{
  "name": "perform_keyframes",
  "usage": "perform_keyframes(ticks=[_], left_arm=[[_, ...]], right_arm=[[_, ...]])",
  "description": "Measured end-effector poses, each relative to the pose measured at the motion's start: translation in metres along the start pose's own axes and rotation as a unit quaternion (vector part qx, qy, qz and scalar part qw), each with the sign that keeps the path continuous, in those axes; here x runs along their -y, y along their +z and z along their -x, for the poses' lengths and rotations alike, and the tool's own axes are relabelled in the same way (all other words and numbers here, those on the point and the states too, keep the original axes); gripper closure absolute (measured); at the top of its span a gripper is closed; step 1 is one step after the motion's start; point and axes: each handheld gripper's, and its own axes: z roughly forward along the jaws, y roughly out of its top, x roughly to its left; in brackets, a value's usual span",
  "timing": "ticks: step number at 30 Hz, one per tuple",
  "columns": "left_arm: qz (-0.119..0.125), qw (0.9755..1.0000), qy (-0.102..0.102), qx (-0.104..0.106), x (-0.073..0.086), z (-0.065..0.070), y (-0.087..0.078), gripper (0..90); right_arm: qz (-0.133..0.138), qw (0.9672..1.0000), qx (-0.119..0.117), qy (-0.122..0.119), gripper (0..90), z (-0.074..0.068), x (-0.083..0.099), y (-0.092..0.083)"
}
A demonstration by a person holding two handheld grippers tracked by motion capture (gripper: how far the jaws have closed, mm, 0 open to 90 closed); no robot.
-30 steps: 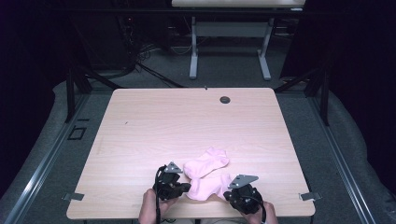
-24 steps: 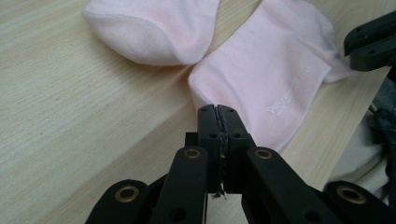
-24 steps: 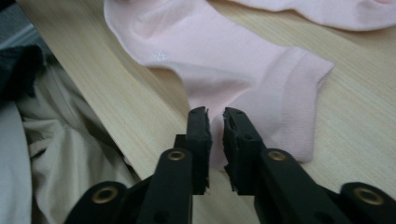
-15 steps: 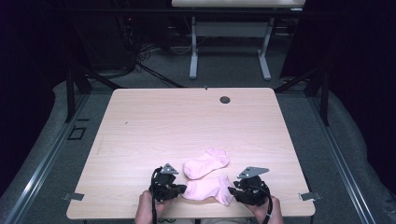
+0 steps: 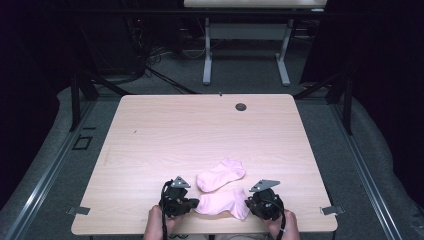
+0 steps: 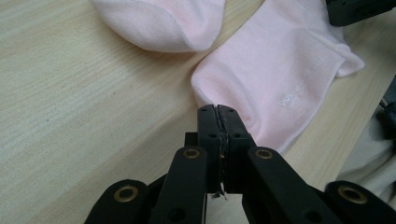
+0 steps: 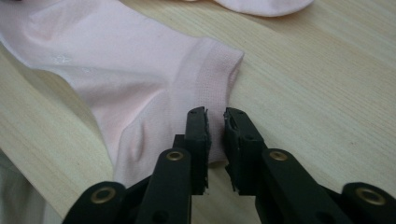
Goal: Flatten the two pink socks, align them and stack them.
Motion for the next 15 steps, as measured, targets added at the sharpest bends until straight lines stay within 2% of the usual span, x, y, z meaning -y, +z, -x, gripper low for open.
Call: perform_keyframes(ticks=[3, 6, 8, 15], left_arm=[[-0.001, 1.0, 0.001, -0.002, 0.0009, 0.0006, 0.0003, 89.0], [-0.002, 1.0, 0.003, -0.003, 0.0015, -0.0005, -0.0002, 89.0], [-0.004, 1.0, 0.001, -0.002, 0.0018, -0.0016, -0.0007, 89.1], [-0.004, 1.0, 0.003, -0.007, 0.0016, -0.0032, -0.0012, 89.2]], right_arm=[[0.0, 1.0, 0.003, -0.001, 85.3, -0.0012, -0.0001, 0.0002], [0.002, 1.0, -0.006, 0.003, 87.6, 0.0005, 0.0001, 0.0004], [0.004, 0.9999, -0.006, 0.009, 88.3, 0.001, 0.0006, 0.0003], [0.002, 0.9999, -0.009, 0.005, 88.6, 0.0064, 0.0024, -0.0024]])
